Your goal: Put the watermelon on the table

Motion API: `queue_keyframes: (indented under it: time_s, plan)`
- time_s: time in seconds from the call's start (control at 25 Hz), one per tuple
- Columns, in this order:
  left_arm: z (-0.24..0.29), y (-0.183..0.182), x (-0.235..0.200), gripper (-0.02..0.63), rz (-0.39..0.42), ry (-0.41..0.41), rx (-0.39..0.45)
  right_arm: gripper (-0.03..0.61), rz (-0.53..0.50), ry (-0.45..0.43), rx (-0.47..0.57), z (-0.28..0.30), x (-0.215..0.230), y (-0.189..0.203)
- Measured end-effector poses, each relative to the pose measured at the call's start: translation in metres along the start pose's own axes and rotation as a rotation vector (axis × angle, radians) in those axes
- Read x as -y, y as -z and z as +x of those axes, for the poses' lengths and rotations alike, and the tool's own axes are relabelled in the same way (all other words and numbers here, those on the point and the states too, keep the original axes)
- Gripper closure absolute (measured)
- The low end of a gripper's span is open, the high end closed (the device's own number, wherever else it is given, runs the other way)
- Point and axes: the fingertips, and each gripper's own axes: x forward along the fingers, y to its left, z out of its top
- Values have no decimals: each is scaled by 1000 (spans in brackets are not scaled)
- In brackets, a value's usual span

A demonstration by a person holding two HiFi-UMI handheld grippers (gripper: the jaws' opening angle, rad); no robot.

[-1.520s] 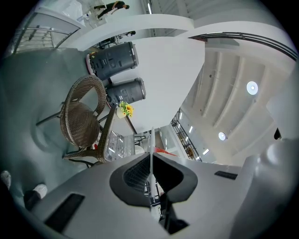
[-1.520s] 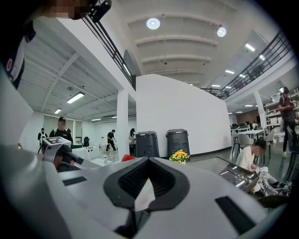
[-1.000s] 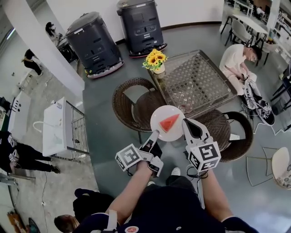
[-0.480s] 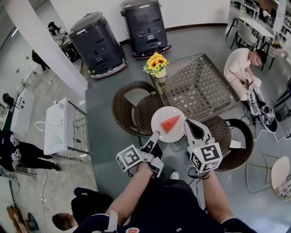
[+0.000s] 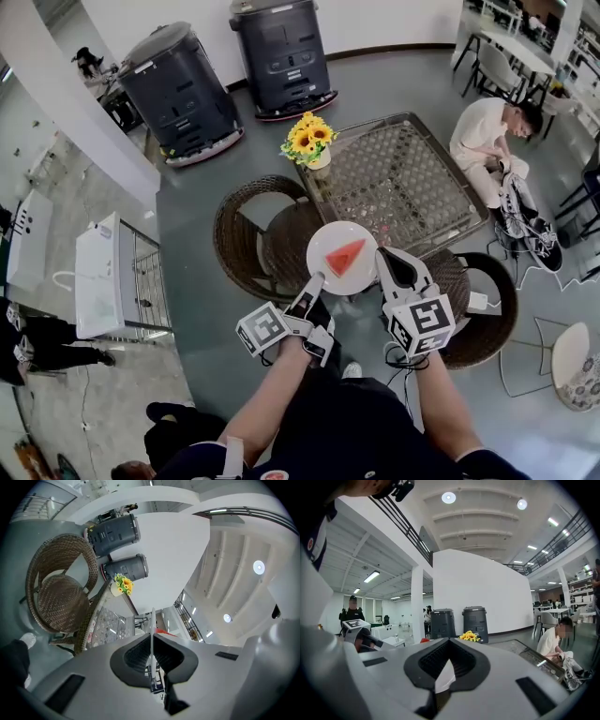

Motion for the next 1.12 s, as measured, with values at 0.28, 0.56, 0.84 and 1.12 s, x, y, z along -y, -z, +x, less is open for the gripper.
queue_keyframes:
  time_s: [0.28,0.56,0.84,1.12]
  plan:
    - [49,-37,-35,597,12,-26,-57,575,6,59,-53,53,29,12]
    - [103,-63,-60,597,7,-15,-128,575,33,129,-87,100,62,18]
    - [148,-82,-76,597,11,-7,-195,575,65,188,-121,135,87,24]
    - [176,-92,-87,597,0,-1,-238,575,100,228,-161,151,99,38]
